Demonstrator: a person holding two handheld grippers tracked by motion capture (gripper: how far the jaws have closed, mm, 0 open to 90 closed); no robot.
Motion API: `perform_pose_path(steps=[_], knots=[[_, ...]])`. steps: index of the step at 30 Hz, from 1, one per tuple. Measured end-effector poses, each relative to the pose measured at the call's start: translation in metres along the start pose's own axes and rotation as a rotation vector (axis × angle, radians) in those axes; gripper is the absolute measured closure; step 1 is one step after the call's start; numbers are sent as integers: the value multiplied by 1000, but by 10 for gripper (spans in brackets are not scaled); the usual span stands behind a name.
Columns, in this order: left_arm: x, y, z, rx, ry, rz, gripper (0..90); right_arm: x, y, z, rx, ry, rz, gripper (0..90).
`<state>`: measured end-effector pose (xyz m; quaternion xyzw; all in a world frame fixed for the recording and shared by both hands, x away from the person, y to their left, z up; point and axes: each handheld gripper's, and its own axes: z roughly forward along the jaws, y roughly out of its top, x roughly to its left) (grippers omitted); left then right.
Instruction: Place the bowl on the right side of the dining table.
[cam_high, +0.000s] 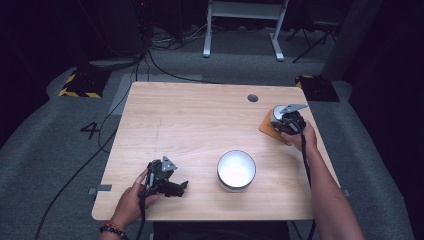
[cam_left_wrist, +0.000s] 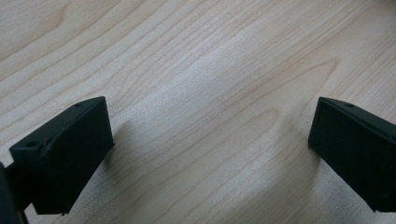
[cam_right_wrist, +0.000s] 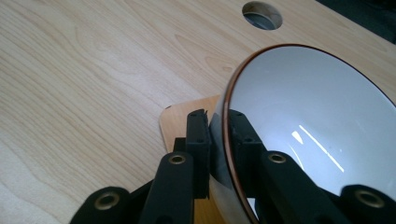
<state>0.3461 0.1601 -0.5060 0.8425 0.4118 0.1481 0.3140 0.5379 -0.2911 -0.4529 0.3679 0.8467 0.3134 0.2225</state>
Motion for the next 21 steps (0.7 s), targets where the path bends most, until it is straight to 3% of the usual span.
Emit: perform_pose_path(steps=[7, 11, 20, 21], knots=[[0, 0, 0, 0, 0, 0, 0, 2, 0, 3, 7, 32, -3, 778], [0, 0, 0, 0, -1, 0, 0, 0, 1, 1, -23, 56, 4, 788], [0, 0, 0, 0, -1, 0, 0, -1, 0, 0, -29, 61, 32, 780], [0, 0, 0, 0, -1, 0, 0, -2, 0, -1, -31, 59, 19, 776]])
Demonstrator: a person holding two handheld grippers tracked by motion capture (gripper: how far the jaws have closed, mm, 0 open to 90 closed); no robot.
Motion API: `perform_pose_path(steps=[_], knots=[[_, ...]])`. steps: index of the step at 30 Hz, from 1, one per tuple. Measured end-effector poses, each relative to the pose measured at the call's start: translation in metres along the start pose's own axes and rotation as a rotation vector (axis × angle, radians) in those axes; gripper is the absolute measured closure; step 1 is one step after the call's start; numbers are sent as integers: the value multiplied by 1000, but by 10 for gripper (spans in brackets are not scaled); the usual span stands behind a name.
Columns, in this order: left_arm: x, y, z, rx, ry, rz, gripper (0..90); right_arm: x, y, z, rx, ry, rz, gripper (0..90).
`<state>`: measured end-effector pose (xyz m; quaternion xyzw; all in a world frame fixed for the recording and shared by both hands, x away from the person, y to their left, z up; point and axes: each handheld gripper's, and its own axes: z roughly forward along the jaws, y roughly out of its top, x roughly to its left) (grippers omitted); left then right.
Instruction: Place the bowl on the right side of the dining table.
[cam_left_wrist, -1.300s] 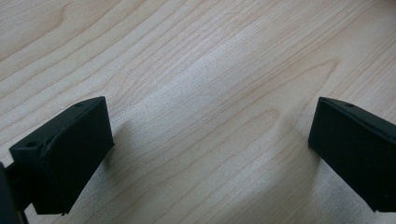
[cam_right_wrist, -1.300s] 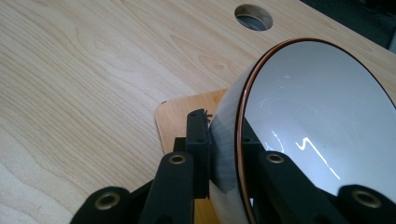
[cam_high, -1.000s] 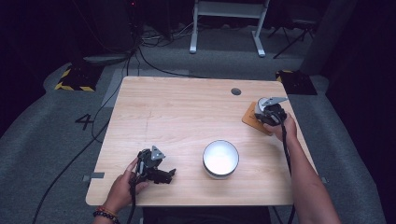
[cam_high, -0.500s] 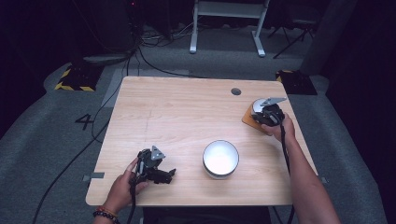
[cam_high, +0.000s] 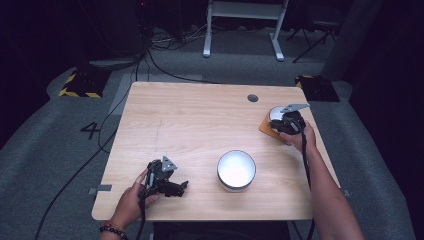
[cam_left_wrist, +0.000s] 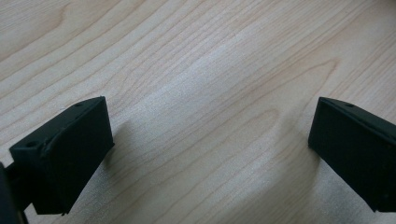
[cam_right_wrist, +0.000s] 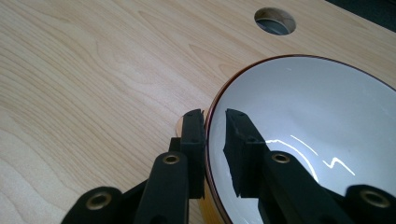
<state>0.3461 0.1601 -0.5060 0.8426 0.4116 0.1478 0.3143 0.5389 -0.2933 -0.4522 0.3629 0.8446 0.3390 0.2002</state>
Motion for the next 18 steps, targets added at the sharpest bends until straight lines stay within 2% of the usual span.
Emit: perform_pose_path(steps=[4, 5, 12, 18], knots=[[0, 0, 0, 0, 0, 0, 0, 0, 0, -1, -9, 5, 12, 775], [0, 0, 0, 0, 0, 0, 0, -1, 0, -2, -17, 8, 30, 764], [0, 0, 0, 0, 0, 0, 0, -2, 0, -6, -43, 9, 40, 746], [0, 0, 0, 0, 0, 0, 0, 0, 1, -13, -62, 18, 52, 694]])
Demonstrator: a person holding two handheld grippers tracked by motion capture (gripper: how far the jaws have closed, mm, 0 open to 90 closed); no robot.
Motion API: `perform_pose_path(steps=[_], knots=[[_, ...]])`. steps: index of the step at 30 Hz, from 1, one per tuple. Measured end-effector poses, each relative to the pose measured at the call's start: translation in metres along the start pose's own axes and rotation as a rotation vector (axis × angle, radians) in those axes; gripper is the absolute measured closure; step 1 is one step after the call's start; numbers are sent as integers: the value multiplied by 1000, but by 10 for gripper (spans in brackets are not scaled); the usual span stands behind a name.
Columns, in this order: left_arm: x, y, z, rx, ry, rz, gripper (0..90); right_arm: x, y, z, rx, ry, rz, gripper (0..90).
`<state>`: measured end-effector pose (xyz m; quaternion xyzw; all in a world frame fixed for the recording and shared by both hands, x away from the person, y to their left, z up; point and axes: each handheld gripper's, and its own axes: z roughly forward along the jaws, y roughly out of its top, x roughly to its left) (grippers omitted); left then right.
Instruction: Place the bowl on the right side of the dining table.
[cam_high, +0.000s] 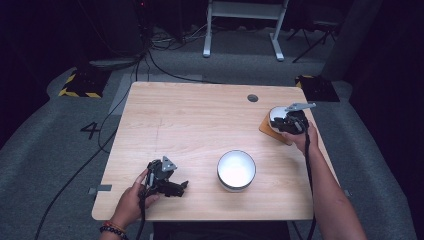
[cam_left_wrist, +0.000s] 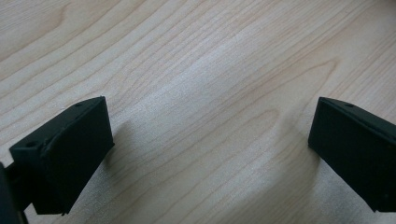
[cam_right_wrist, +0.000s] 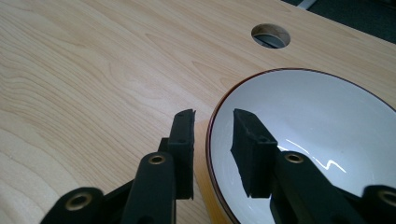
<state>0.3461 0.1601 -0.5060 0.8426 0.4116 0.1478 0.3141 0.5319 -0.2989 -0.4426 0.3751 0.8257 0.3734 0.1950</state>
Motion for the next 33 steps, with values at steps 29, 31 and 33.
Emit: perform_pose_path(steps=[29, 31, 33], knots=[[0, 0, 0, 2, -1, 1, 0, 25, 9, -27, 35, 19, -70, 236], [0, 0, 0, 0, 1, 0, 0, 28, 8, -30, 36, 18, -74, 232], [0, 0, 0, 1, 1, 0, 0, 29, 6, -33, 28, 20, -75, 228]])
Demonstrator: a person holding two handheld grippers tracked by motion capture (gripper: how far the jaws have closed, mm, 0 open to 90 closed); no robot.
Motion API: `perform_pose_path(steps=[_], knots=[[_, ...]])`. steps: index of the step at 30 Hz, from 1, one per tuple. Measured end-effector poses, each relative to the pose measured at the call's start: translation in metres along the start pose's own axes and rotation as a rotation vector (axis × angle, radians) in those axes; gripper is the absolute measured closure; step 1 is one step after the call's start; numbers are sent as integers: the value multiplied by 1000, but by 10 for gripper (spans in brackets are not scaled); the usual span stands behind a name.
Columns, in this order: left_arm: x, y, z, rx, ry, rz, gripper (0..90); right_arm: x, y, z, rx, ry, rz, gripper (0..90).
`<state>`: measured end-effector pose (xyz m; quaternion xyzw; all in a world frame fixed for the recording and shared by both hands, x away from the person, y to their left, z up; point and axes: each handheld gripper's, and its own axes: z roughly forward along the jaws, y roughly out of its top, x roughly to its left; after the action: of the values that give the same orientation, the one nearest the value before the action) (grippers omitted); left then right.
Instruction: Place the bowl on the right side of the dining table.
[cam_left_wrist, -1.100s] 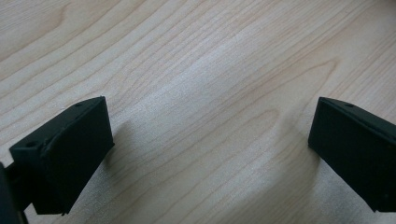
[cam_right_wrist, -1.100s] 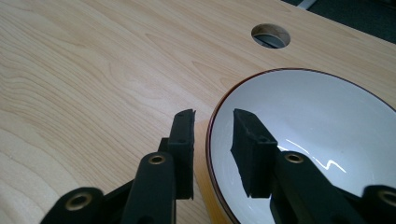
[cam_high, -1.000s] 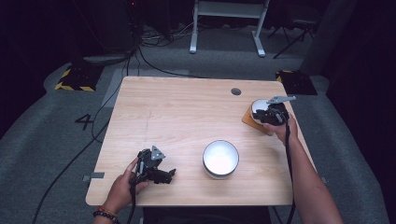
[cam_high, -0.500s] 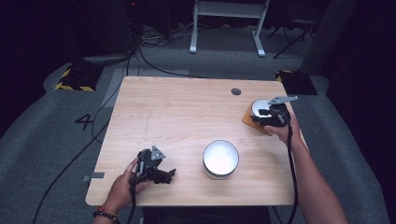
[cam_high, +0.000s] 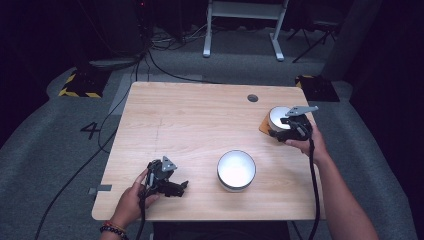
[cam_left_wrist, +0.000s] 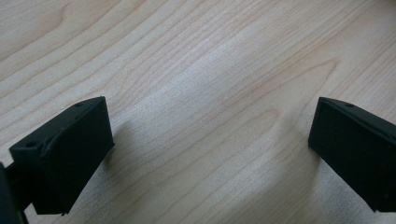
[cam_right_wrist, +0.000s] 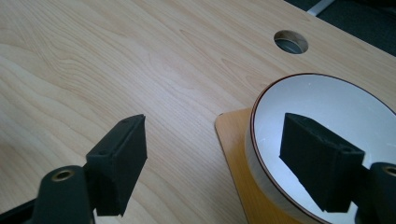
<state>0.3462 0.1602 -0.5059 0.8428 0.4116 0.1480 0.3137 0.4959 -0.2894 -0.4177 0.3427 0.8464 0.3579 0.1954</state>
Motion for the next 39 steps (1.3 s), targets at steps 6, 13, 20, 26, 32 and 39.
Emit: perform_pose_path(steps=[6, 13, 20, 26, 32, 39], knots=[[0, 0, 0, -1, -1, 0, 0, 6, -4, -9, 7, -3, -32, 226], [0, 0, 0, 0, 1, 0, 0, 16, -9, -16, 32, -39, -72, 240], [0, 0, 0, 0, -1, 0, 0, 21, -12, -27, 10, -50, -93, 240], [0, 0, 0, 0, 0, 0, 0, 33, -16, -35, 25, -48, -124, 240], [0, 0, 0, 0, 0, 0, 0, 40, -22, -42, 6, -55, -143, 249], [0, 0, 0, 0, 0, 0, 0, 50, -30, -48, 14, -65, -165, 247]])
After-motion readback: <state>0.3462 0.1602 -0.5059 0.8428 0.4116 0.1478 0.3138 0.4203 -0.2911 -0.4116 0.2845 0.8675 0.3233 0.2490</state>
